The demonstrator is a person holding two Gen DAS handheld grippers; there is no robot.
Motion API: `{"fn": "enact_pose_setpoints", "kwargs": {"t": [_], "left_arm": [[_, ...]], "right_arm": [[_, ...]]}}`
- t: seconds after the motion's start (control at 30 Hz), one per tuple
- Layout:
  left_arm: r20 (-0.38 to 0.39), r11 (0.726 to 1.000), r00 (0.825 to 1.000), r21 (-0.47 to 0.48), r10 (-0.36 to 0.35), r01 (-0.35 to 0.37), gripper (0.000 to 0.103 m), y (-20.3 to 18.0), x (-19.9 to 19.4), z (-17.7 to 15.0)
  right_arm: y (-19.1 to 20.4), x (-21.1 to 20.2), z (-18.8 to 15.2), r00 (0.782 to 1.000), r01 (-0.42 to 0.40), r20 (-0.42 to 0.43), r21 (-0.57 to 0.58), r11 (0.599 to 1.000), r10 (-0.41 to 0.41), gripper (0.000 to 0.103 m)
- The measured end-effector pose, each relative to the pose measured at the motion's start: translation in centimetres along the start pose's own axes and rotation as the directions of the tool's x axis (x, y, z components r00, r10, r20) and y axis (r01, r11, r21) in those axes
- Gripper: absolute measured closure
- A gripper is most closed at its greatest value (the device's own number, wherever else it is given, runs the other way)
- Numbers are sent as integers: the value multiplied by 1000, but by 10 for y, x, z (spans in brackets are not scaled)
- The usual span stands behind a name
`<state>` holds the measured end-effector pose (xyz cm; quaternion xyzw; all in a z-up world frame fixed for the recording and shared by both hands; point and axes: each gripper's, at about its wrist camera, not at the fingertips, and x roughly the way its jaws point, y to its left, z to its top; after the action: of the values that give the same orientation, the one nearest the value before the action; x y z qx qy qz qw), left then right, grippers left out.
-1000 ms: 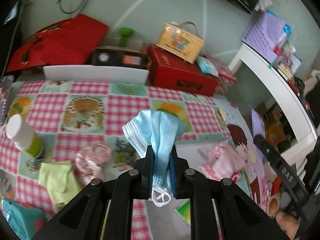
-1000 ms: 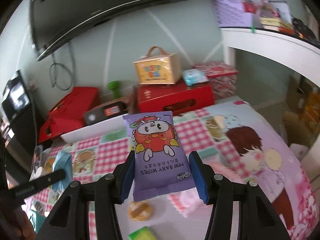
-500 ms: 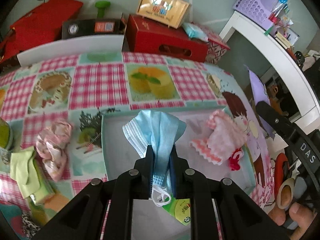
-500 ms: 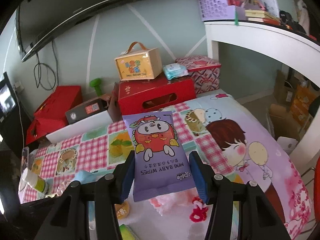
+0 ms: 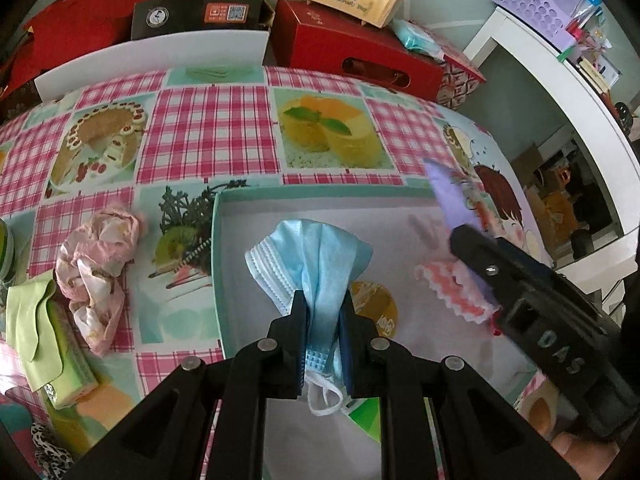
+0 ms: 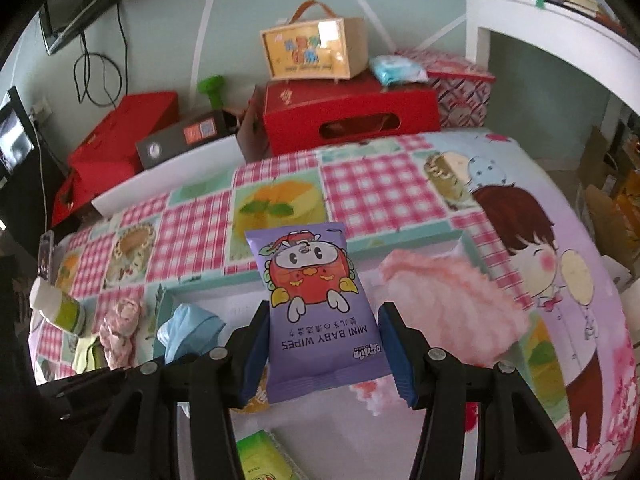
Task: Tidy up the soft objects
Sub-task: 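Lift the wipes pack and face mask and carry both over the white tray, then open the left gripper to drop the face mask while the right gripper releases the wipes pack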
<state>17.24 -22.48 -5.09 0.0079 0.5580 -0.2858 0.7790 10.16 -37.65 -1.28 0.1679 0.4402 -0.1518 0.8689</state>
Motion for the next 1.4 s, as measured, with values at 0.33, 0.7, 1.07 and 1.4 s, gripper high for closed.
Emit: {"fn": "enact_pose_setpoints", "kwargs": {"t": [0.33, 0.7, 1.07, 1.4], "left_arm": [[-35, 1000, 999, -11, 28, -29, 89, 4, 14, -3], [-46, 999, 999, 16, 28, -27, 75, -4, 6, -4], [-3, 999, 1000, 52, 10, -10, 70, -12, -20, -2], [38, 999, 999, 46, 4, -6, 50, -12, -36, 1]], "right_arm": [[3, 35, -13, 992, 45, -116, -27, 999, -48, 46], [13, 30, -10, 990, 84, -108, -81, 993, -93, 44], [13, 1, -1, 996, 89, -24, -62, 994, -91, 43], [11, -22, 5, 995, 92, 36, -38, 995, -91, 44]]}}
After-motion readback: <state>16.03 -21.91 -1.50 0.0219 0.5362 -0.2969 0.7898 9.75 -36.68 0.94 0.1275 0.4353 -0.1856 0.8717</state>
